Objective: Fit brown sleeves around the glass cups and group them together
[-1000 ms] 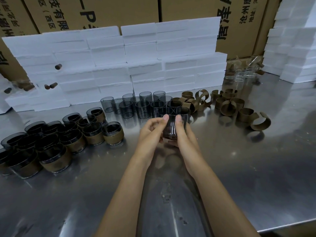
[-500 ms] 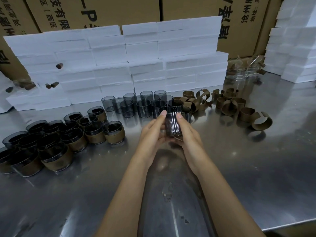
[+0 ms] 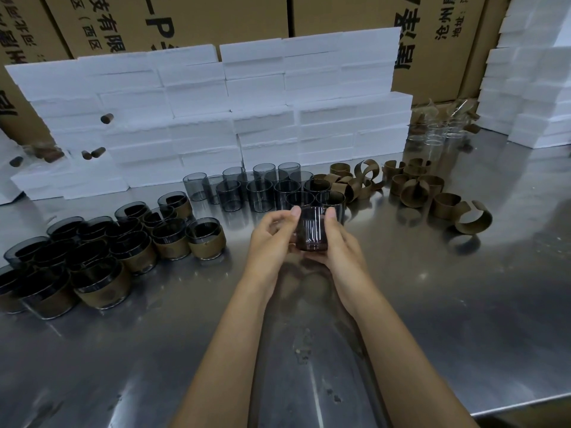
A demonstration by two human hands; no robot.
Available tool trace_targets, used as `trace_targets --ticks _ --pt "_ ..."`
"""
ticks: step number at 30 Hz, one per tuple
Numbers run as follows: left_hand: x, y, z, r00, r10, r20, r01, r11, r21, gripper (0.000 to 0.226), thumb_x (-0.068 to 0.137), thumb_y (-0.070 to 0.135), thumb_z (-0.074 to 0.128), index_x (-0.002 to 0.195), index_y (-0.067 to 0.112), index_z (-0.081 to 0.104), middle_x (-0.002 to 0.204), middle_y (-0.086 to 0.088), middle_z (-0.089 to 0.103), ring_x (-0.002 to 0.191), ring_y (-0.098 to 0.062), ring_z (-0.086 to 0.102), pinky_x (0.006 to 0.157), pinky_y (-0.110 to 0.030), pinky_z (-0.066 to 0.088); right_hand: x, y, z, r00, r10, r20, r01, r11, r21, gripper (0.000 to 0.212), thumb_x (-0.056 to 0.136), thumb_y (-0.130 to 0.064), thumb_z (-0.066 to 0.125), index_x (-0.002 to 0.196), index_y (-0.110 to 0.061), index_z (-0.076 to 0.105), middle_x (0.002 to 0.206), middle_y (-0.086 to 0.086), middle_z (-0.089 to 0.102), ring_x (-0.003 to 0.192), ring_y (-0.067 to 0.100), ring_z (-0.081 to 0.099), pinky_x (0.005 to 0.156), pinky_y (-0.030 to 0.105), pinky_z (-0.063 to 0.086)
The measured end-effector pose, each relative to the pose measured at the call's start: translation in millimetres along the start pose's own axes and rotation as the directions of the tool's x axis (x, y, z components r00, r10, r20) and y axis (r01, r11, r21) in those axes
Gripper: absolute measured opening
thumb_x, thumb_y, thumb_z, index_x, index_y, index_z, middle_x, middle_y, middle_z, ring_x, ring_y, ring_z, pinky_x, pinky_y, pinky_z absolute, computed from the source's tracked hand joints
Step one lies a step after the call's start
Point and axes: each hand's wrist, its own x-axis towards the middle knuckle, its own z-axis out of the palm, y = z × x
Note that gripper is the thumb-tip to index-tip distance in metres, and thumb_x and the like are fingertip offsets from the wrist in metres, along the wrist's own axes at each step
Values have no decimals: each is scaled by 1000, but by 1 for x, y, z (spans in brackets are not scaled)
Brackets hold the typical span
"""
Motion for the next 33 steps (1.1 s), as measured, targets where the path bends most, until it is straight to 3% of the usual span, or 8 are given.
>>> trace_targets --ticks 3,7,12,15,19,24,28,33 --pt "1 0 -2 1000 -2 -19 3 1000 27 34 101 32 63 116 2 65 117 -20 73 100 -30 72 84 -38 60 2 1 -2 999 -18 -34 18 1000 1 43 109 -45 40 112 -17 73 110 12 77 107 28 73 93 43 60" --pt "0 2 -3 999 -36 -5 36 999 -29 30 100 32 66 110 4 69 113 -16 75 100 -28 75 82 -38 62 1 0 -2 998 -23 -66 23 1000 6 42 111 -34 39 124 -10 71 115 14 75 110 30 72 101 51 55" --pt "-2 6 -3 999 16 35 -11 989 -145 6 96 15 69 100 11 70 111 -14 76 106 -29 73 97 -41 59 -1 -6 -3 997 49 -58 -35 974 222 36 108 -31 49 134 -11 64 122 11 74 119 26 69 106 44 52" --pt "-2 8 -4 996 63 58 -49 975 -215 15 96 0 62 107 10 68 112 -17 73 104 -25 72 97 -35 56 -5 -10 -3 988 133 75 -152 918 366 47 105 -39 51 130 -2 62 122 16 74 118 25 69 113 46 47" --pt "-4 9 -2 987 107 116 -91 986 -141 30 95 -5 62 118 12 69 125 -17 69 117 -23 67 105 -33 53 -4 -14 -6 979 173 111 -206 851 483 49 108 -36 44 138 1 56 127 20 70 123 28 66 113 44 47" --pt "-7 6 4 976 156 151 -162 986 31 45 85 2 79 126 10 62 117 0 68 100 3 70 84 -12 52 -5 -15 -6 976 180 119 -216 826 521 47 110 -32 40 140 1 54 132 22 67 126 29 64 103 37 53" --pt "-7 4 5 983 167 79 -175 978 112 48 77 22 88 117 17 62 112 0 69 104 -9 68 97 -33 56 -5 -13 -8 980 151 132 -195 872 449 46 109 -30 45 140 3 53 133 22 67 127 32 63 110 42 49" --pt "-6 7 3 993 115 -3 -114 989 98 57 64 48 92 99 20 57 99 -4 64 92 -19 65 88 -42 55 -7 -11 -6 978 118 170 -168 933 319 41 107 -29 50 138 -5 60 128 18 70 121 30 67 107 41 51"
